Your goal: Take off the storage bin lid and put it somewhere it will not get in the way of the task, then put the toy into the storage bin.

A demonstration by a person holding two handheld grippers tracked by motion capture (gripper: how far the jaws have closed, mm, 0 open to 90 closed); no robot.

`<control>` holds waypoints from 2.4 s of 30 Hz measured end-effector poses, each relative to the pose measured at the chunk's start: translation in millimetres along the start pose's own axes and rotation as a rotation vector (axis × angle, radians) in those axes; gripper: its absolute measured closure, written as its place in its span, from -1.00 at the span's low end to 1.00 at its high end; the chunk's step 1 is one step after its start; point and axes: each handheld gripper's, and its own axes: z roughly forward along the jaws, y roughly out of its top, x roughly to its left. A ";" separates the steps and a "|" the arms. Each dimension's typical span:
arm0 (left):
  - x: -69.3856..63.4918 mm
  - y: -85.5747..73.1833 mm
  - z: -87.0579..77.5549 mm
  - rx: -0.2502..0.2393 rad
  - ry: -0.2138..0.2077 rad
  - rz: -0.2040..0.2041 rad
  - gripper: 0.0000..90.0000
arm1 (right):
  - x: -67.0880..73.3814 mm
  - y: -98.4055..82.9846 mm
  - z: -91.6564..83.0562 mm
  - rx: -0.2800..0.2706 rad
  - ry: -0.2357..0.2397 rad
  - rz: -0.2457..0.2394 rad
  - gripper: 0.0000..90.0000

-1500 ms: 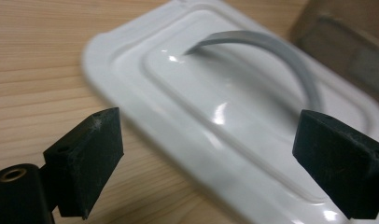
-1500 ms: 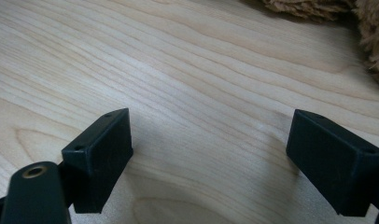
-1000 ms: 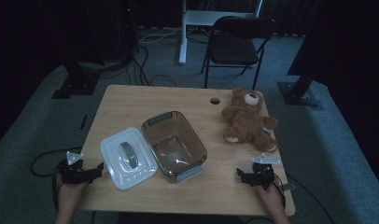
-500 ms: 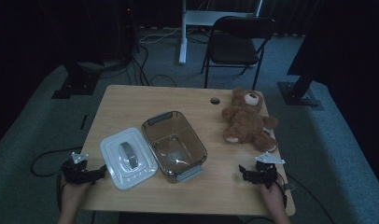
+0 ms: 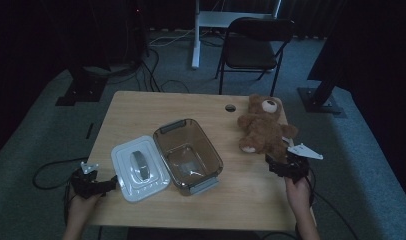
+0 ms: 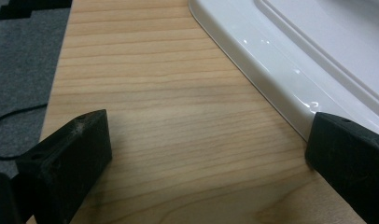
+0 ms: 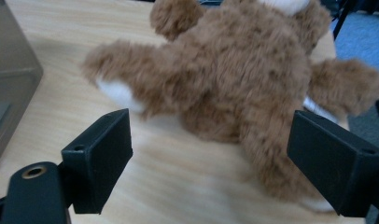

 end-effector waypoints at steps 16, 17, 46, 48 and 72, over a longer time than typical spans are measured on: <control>-5.6 3.1 2.8 0.001 -0.003 0.004 -0.98 | -8.6 35.8 37.6 0.013 -0.032 0.043 -0.70; -5.5 3.1 2.8 0.001 -0.003 0.004 -0.98 | -9.5 37.6 38.9 0.015 -0.029 0.049 -0.70; -5.5 3.1 2.8 0.000 -0.004 0.004 -0.98 | -30.0 63.0 102.6 0.117 -0.101 0.144 -0.72; -5.5 3.1 2.8 0.000 -0.003 0.004 -0.98 | -31.2 63.5 107.5 0.131 -0.095 0.154 -0.73; -5.6 3.0 2.8 0.000 -0.003 0.003 -0.98 | -39.6 54.5 136.6 0.257 0.064 0.187 -0.77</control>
